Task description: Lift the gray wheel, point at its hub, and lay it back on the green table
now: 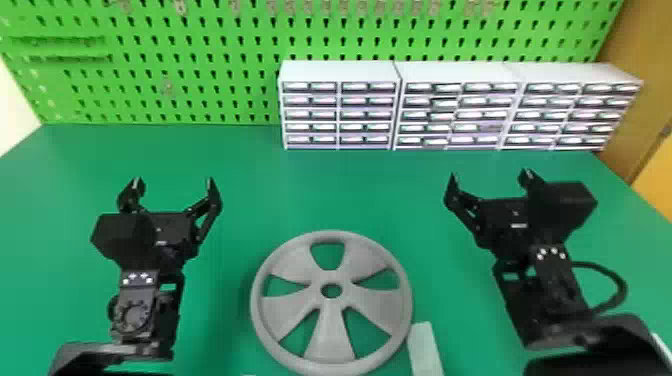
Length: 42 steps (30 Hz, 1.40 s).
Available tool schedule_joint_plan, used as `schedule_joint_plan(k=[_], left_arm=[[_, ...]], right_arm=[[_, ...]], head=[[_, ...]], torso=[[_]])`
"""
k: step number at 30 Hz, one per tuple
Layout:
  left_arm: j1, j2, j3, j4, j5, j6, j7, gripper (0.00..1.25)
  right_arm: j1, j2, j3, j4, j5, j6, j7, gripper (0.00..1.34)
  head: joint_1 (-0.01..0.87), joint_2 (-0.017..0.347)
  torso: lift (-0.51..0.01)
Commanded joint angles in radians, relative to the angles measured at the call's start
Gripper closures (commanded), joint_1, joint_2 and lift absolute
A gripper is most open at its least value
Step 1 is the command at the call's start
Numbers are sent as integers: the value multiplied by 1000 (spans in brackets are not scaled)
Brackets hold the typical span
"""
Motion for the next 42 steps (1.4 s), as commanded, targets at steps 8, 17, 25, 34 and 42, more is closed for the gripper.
schedule_joint_plan(k=[8, 17, 25, 34, 42], left_arm=[[-4, 0, -2, 0, -2, 0, 0, 183], [-8, 0, -6, 0, -7, 0, 0, 183], [-11, 2, -10, 0, -10, 0, 0, 183], [-16, 5, -17, 0, -13, 0, 0, 183], [-22, 14, -29, 0, -18, 3, 0, 183]], right_arm=[[-99, 1, 2, -228, 12, 488, 75, 134], [-234, 7, 3, -308, 12, 899, 136, 134], [-353, 7, 20, -308, -9, 1163, 140, 134], [-475, 21, 51, -285, -20, 1419, 140, 134], [-578, 31, 55, -179, -89, 1539, 140, 134]], head=[[692, 48], [692, 48], [692, 48], [692, 48], [692, 48]], torso=[[-93], [-93], [-93], [-93], [-93]])
